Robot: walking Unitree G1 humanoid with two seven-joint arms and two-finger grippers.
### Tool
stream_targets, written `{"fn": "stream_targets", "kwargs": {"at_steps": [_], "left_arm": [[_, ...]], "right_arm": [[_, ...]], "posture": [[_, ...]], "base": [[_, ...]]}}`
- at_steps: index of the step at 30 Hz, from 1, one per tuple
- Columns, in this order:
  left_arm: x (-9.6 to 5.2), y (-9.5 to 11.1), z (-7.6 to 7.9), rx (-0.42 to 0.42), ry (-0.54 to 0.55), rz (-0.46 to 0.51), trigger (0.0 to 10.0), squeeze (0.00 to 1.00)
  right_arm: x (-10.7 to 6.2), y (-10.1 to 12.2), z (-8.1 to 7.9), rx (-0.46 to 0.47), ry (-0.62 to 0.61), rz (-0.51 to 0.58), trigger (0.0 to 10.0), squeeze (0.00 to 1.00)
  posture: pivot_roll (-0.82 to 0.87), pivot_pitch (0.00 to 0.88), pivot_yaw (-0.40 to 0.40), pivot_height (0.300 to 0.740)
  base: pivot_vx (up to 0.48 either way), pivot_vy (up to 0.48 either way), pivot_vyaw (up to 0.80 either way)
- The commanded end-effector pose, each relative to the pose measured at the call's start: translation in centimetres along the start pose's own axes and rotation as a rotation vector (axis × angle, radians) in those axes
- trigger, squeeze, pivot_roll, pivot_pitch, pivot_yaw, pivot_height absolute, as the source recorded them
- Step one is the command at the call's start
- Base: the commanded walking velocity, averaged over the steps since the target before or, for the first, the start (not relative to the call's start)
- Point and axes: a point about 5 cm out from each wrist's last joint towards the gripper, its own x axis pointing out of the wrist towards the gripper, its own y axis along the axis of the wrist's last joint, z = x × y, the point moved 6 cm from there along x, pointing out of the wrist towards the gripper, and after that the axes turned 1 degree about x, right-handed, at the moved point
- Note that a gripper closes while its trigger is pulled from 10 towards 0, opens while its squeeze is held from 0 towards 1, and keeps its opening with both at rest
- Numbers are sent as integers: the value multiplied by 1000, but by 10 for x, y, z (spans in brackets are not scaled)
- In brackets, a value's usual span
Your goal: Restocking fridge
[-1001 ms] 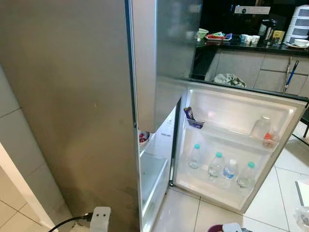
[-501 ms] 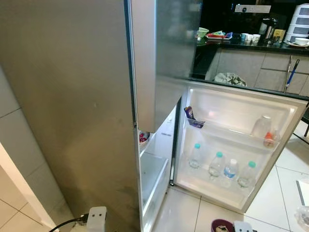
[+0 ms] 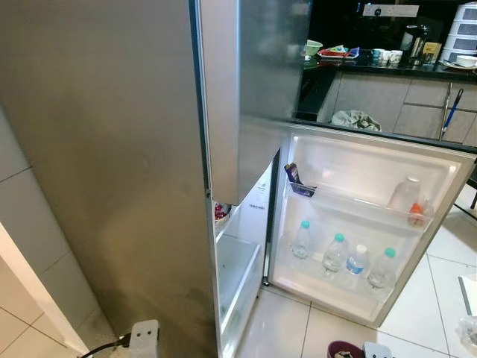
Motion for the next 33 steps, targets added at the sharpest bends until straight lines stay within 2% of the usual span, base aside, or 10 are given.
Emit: {"fn": "stream_targets", "kwargs": {"at_steps": [1, 5, 10, 12, 17, 21, 24, 28, 29, 33], "left_arm": [[0, 5, -11, 12, 40, 18, 10000, 0], [0, 12, -25, 51, 125, 17, 10000, 0], [-1, -1, -38, -3, 201, -115, 10000, 0], [-1, 0, -38, 9, 203, -107, 10000, 0], [3, 17, -15, -183, 44, 19, 10000, 0], [2, 9, -17, -89, 92, -34, 10000, 0], [3, 5, -4, 38, -14, -54, 10000, 0], [3, 17, 7, 64, -106, -7, 10000, 0], [4, 28, 5, 113, -87, 48, 10000, 0], [3, 32, 8, 95, -116, 73, 10000, 0]], "right_arm": [[1, 5, -4, 22, 12, 16, 10000, 0], [1, 7, -6, 36, 20, 28, 10000, 0], [2, 6, -15, 28, 66, 15, 10000, 0], [2, 7, -17, 38, 72, 19, 10000, 0], [2, 12, -21, 100, 96, 44, 10000, 0], [3, 13, -23, 103, 106, 43, 10000, 0], [3, 14, -27, 101, 120, 40, 10000, 0], [4, 21, -27, 8, 110, 62, 10000, 0], [4, 30, -26, -119, 85, 98, 10000, 0], [3, 35, -28, -53, 88, 135, 10000, 0]], "posture": [[-5, 21, 7, 734], [-2, 19, 9, 734], [0, 19, 12, 734], [1, 26, 13, 734], [3, 38, 16, 734], [4, 40, 17, 734], [5, 37, 24, 734], [6, 34, 36, 734], [6, 33, 33, 734], [-19, 28, 13, 734]], "base": [[0, 0, 0], [0, 0, 0], [0, 0, 0], [0, 0, 0], [0, 0, 0], [0, 0, 0], [0, 0, 0], [0, 0, 0], [0, 0, 0], [0, 0, 0]]}}
